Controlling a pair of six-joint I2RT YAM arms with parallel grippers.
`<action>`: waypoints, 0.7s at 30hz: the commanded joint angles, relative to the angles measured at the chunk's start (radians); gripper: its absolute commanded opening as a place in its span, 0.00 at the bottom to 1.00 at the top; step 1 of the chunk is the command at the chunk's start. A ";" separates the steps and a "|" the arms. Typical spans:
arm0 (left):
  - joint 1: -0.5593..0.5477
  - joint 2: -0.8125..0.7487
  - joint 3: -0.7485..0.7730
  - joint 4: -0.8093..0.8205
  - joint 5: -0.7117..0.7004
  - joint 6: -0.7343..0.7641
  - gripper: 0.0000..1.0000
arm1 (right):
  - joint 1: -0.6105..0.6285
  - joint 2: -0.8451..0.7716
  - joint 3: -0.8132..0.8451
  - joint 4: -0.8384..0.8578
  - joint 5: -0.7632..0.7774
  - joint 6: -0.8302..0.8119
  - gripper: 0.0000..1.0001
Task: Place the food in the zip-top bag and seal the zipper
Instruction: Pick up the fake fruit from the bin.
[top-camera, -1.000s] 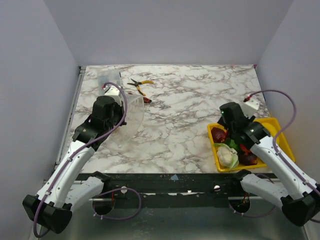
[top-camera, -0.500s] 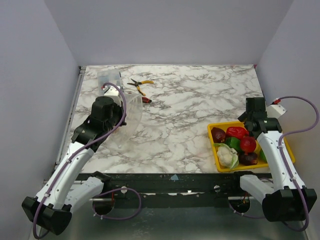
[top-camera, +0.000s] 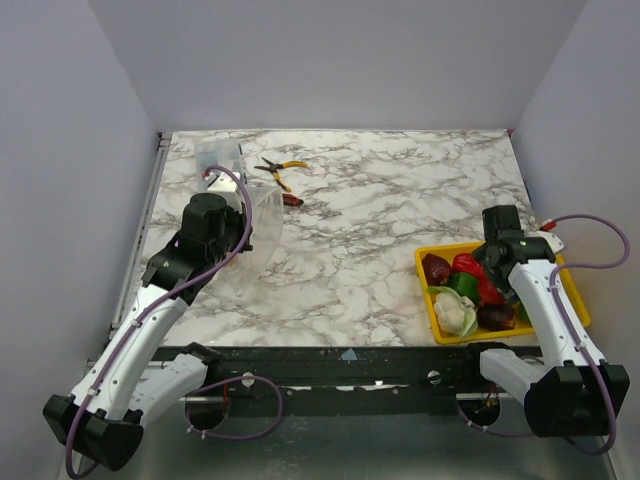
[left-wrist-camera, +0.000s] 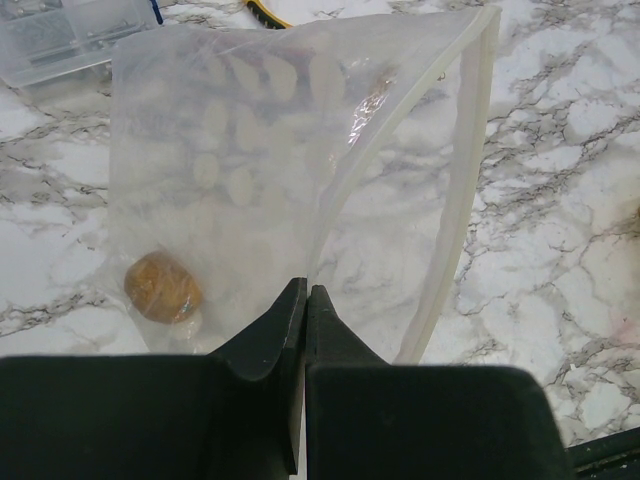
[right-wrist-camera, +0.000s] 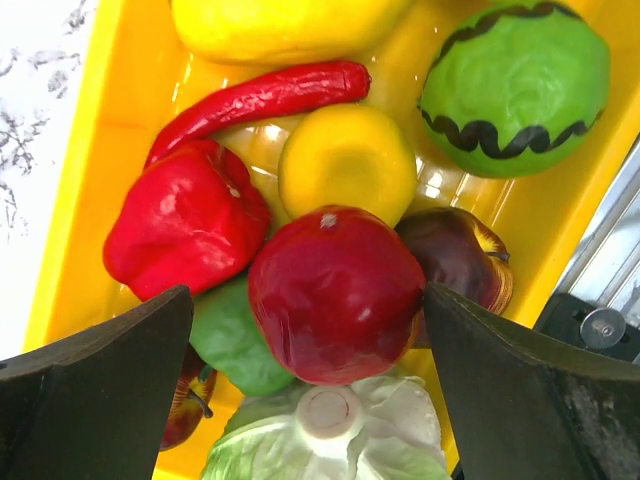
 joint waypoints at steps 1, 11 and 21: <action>0.006 -0.007 0.022 -0.005 0.025 -0.005 0.00 | -0.006 -0.002 -0.037 -0.006 -0.038 0.073 1.00; 0.007 0.008 0.023 -0.006 0.025 -0.005 0.00 | -0.006 -0.070 -0.069 0.012 -0.013 0.099 0.62; 0.009 0.012 0.026 -0.009 0.028 -0.004 0.00 | -0.006 -0.118 0.027 0.001 -0.089 0.065 0.07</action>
